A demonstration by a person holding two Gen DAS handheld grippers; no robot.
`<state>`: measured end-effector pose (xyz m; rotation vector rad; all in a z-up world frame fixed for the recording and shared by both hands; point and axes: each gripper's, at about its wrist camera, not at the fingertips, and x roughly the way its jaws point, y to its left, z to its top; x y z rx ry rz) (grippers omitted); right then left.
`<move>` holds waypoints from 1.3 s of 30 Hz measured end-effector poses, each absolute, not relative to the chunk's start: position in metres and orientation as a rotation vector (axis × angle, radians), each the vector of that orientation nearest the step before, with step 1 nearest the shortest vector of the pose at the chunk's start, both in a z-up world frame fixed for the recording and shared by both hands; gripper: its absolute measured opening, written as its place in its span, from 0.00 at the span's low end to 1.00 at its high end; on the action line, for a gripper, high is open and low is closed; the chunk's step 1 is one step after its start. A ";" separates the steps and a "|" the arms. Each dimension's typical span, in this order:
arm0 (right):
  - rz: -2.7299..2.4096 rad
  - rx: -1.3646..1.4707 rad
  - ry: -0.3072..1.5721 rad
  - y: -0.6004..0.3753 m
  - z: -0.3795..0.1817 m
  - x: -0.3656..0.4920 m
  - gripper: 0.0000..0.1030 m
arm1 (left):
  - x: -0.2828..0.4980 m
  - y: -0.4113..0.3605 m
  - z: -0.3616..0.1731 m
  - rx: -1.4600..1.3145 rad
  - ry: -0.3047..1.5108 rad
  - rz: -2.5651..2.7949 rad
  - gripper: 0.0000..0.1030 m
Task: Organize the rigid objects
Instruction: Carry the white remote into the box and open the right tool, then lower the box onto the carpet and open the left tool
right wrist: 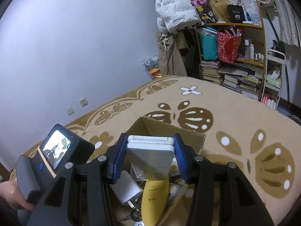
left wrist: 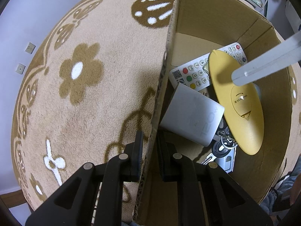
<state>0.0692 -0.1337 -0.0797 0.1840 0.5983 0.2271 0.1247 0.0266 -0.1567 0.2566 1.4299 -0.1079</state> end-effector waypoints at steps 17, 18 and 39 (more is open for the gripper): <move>0.167 0.210 0.680 -0.145 -0.072 0.062 0.62 | 0.115 0.022 -0.145 0.267 1.389 -0.083 0.14; 0.163 0.211 0.684 -0.146 -0.071 0.062 0.62 | 0.114 0.023 -0.144 0.268 1.384 -0.082 0.14; -0.020 0.143 0.756 -0.171 -0.048 0.007 1.00 | 0.082 0.004 -0.079 0.234 1.154 -0.129 0.32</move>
